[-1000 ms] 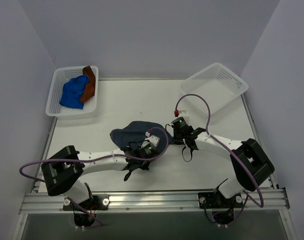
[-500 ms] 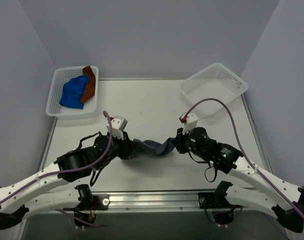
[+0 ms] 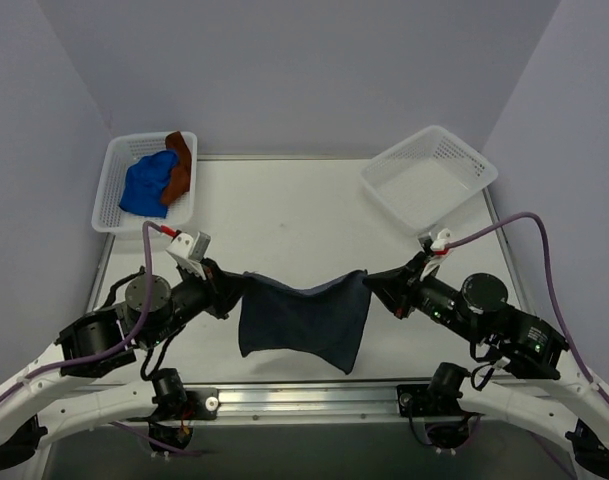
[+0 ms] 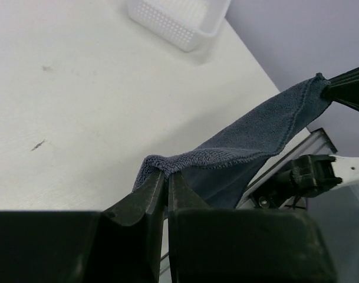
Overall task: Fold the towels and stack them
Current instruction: Flatten out the crumpled towel
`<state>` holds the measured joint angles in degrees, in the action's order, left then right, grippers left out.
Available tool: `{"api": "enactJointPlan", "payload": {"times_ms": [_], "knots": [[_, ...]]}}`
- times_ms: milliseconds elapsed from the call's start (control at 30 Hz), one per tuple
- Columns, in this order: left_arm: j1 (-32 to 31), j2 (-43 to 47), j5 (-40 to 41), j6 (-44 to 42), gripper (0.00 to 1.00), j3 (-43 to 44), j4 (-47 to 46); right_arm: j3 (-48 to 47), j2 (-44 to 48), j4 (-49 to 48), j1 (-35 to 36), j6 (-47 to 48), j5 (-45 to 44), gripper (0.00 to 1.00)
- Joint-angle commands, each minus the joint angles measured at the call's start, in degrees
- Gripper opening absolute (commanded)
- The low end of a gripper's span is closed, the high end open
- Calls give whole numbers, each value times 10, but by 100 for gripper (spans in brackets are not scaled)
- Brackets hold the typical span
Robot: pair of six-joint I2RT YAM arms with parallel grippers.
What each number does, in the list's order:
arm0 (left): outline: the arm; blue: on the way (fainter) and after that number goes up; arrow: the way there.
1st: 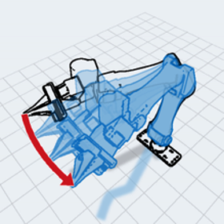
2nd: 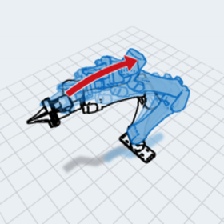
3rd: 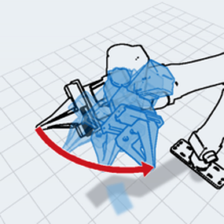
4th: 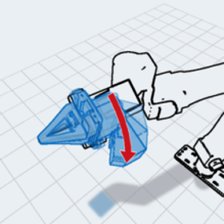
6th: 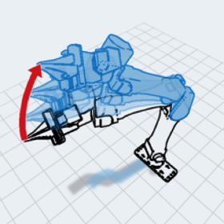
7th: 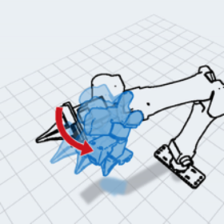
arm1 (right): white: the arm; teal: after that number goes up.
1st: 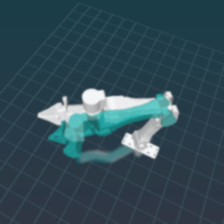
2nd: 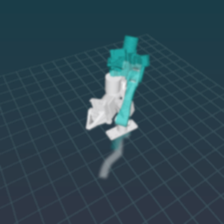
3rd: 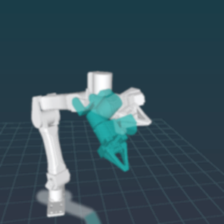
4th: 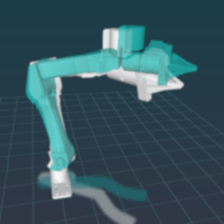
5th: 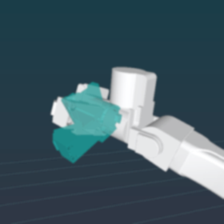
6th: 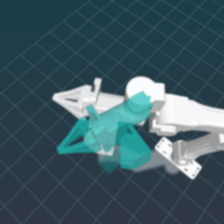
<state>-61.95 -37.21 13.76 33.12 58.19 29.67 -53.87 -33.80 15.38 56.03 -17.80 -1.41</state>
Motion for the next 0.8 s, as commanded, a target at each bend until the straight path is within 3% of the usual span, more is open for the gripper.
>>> {"api": "enactJointPlan", "payload": {"times_ms": [0,100,167,233,267,367,400,567,767], "knots": [[-3,-45,53,15,3,3,15,8,-56,29,4,-19,-88,0],[10,-99,131,36,2,-17,15,17,-113,32,1,-37,-178,0],[61,-128,153,53,2,-38,0,24,-147,3,-14,-39,-205,0],[129,-180,90,46,3,-54,-60,35,-204,-33,-49,-18,-168,0],[205,-197,8,36,2,-65,-91,38,-226,-73,-75,-8,-137,0],[318,-287,-95,18,2,-84,-179,36,-316,-139,-184,22,-22,0],[332,-333,-100,8,2,-65,-187,31,-361,-148,-223,29,-6,0],[371,-460,-134,-66,2,10,-249,-34,-490,-201,-267,101,34,0],[408,-574,-171,-102,2,108,-231,-91,-561,-213,-297,172,55,0]]}}
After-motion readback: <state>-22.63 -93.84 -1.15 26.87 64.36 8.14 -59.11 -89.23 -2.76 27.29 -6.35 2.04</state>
